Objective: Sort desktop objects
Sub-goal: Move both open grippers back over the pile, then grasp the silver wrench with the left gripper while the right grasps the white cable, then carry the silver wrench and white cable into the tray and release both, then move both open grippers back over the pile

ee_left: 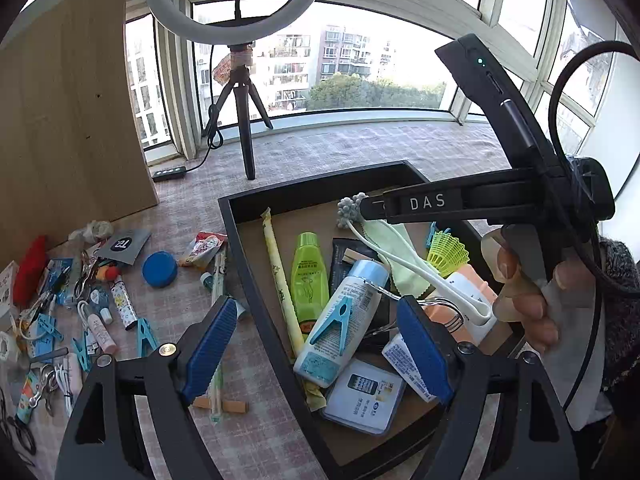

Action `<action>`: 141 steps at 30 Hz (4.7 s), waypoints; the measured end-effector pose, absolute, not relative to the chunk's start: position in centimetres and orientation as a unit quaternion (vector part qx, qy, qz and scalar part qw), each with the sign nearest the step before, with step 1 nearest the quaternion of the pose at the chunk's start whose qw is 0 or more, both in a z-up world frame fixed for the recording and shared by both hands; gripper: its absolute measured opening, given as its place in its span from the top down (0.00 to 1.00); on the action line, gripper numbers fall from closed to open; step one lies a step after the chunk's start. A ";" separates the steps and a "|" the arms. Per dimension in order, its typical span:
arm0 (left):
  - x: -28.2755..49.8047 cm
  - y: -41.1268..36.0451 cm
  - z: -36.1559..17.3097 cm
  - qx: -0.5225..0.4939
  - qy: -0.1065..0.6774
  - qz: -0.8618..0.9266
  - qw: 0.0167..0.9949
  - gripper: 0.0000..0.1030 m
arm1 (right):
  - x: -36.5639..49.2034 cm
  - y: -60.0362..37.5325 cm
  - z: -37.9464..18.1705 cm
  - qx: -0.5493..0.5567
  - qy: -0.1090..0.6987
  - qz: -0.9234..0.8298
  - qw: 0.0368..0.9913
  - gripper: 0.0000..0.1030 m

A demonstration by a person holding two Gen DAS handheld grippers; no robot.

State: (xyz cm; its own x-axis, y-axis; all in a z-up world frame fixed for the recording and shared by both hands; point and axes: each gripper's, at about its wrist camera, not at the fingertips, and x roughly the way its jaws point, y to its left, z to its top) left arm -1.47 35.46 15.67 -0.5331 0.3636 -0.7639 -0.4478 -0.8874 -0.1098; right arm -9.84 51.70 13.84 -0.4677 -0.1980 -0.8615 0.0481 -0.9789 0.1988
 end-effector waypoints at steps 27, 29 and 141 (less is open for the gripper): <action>-0.3 6.6 8.1 -0.485 0.000 0.874 -0.033 0.23 | -7.1 34.6 11.4 0.542 -0.002 -0.807 0.235 0.59; -0.6 4.9 7.8 -0.487 0.006 0.873 -0.039 0.24 | -6.9 32.6 11.2 0.548 -0.006 -0.799 0.246 0.61; 1.2 30.0 14.2 -0.437 0.021 0.886 0.151 0.23 | -5.8 50.1 14.2 0.523 -0.073 -0.839 0.127 0.66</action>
